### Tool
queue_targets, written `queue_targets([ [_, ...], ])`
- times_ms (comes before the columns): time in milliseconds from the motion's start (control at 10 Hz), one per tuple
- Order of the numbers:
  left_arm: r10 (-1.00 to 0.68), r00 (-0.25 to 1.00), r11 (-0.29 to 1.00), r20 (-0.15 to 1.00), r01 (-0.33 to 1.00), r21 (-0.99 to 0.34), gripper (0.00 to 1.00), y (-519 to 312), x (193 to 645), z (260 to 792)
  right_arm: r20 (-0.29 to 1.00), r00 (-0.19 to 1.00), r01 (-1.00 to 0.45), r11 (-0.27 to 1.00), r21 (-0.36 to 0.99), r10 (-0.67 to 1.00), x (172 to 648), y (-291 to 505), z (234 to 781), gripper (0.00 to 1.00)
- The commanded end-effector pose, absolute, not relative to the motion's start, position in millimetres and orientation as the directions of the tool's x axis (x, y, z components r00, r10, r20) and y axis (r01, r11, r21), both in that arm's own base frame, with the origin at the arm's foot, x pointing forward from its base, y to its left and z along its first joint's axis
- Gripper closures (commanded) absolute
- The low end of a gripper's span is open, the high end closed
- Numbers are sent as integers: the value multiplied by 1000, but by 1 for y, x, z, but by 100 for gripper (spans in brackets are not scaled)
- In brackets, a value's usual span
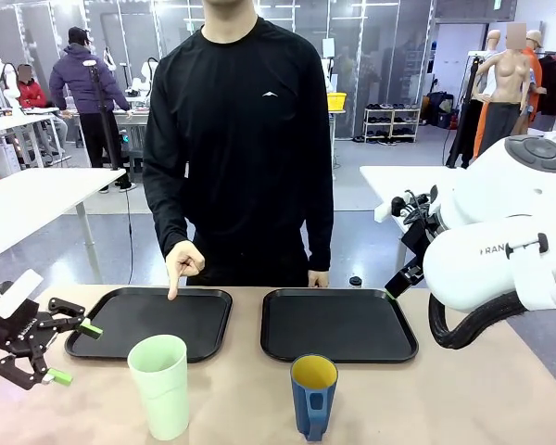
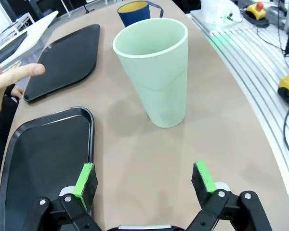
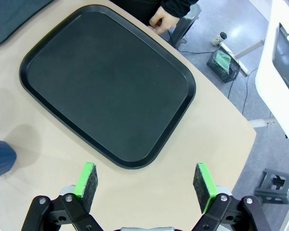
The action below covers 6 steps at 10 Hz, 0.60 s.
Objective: Sort and store the cups by type.
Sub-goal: Pick up the Reusable plastic cup.
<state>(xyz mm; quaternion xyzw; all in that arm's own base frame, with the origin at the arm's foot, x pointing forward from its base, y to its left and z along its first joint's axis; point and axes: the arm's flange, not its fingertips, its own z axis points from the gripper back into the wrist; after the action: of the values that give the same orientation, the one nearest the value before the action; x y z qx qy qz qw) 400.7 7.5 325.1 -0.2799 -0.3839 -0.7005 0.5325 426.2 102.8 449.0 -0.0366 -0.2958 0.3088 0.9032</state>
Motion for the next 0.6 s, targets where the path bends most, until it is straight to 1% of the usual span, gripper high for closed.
queue_targets([
  [0, -415, -313, -205, 854, 947, 247, 0, -3, 405, 317, 512, 635, -536, 807, -248, 579, 427, 102, 450, 0],
  [100, -350, -301, -192, 887, 950, 246, 0, -9, 410, 304, 512, 635, -536, 807, -248, 579, 427, 102, 450, 0],
  [200, -319, -288, -217, 903, 950, 226, 0, -15, 409, 290, 512, 635, -536, 807, -248, 579, 427, 102, 450, 0],
  [400, -269, -274, -246, 923, 946, 209, 0, -26, 412, 273, 512, 635, -536, 807, -248, 579, 427, 102, 450, 0],
  [500, -265, -244, -230, 933, 956, 185, 0, -32, 416, 269, 512, 635, -536, 807, -248, 579, 427, 102, 450, 0],
])
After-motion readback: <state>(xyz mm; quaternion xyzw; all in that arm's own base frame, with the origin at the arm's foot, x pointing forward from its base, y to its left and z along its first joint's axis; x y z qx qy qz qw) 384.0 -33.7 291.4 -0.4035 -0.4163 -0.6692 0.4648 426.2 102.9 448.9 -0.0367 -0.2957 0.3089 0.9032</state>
